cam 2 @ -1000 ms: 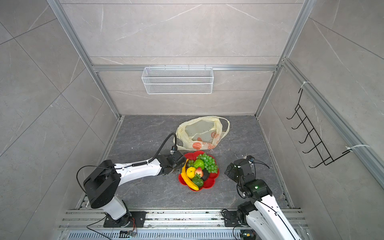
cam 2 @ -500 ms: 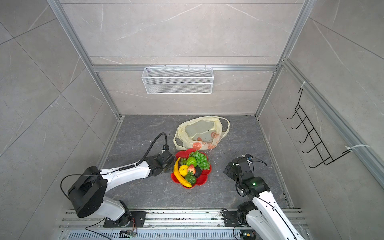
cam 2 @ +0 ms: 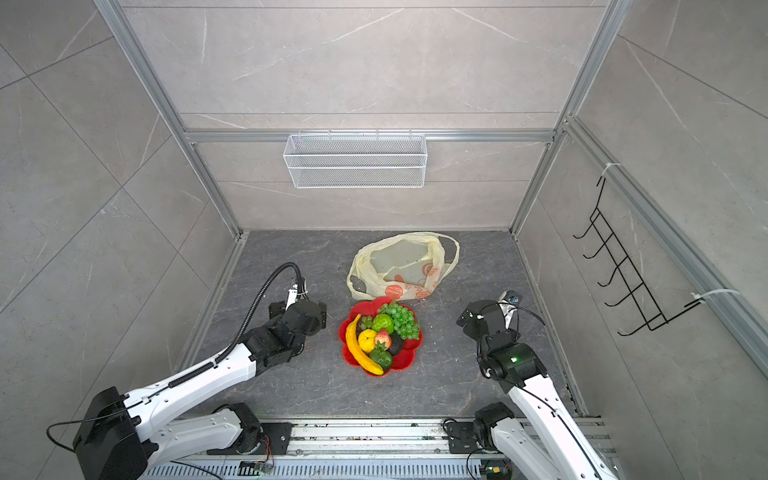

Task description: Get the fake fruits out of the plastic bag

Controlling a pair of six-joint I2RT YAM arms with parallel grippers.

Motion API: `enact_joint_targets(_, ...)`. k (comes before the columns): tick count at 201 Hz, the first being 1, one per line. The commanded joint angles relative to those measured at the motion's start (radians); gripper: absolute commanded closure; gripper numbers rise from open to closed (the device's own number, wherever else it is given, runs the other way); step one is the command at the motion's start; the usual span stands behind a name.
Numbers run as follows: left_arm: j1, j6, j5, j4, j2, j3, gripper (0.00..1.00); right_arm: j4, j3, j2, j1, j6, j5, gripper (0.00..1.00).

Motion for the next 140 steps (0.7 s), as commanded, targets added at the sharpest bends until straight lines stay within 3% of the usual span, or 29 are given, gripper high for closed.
enact_joint_targets(1, 0.098, 0.144, -0.153, 0.119, 0.054, 0.032, 0.0, 0.227, -0.065, 0.039, 0.0, -0.186, 0.223, 0.0)
enact_joint_targets(34, 0.255, 0.305, -0.122, 0.383, 0.109, -0.076, 0.0, 0.507, -0.158, 0.203, -0.005, -0.34, 0.32, 0.0)
enact_joint_targets(75, 0.427, 0.384, -0.005, 0.675, 0.204, -0.228, 0.01, 0.906, -0.282, 0.404, -0.034, -0.513, 0.161, 0.0)
enact_joint_targets(92, 0.508, 0.382, 0.133, 0.841, 0.239, -0.298, 0.01, 1.038, -0.309, 0.49, -0.045, -0.556, 0.13, 0.0)
enact_joint_targets(98, 0.517, 0.378, 0.133, 0.835, 0.242, -0.299, 0.01, 1.084, -0.313, 0.516, -0.048, -0.573, 0.122, 0.0)
enact_joint_targets(122, 0.562, 0.385, 0.229, 1.004, 0.253, -0.358, 0.01, 1.199, -0.338, 0.537, -0.055, -0.617, 0.081, 0.0)
enact_joint_targets(140, 0.616, 0.385, 0.363, 1.193, 0.319, -0.42, 0.0, 1.315, -0.373, 0.543, -0.067, -0.67, 0.001, 0.0)
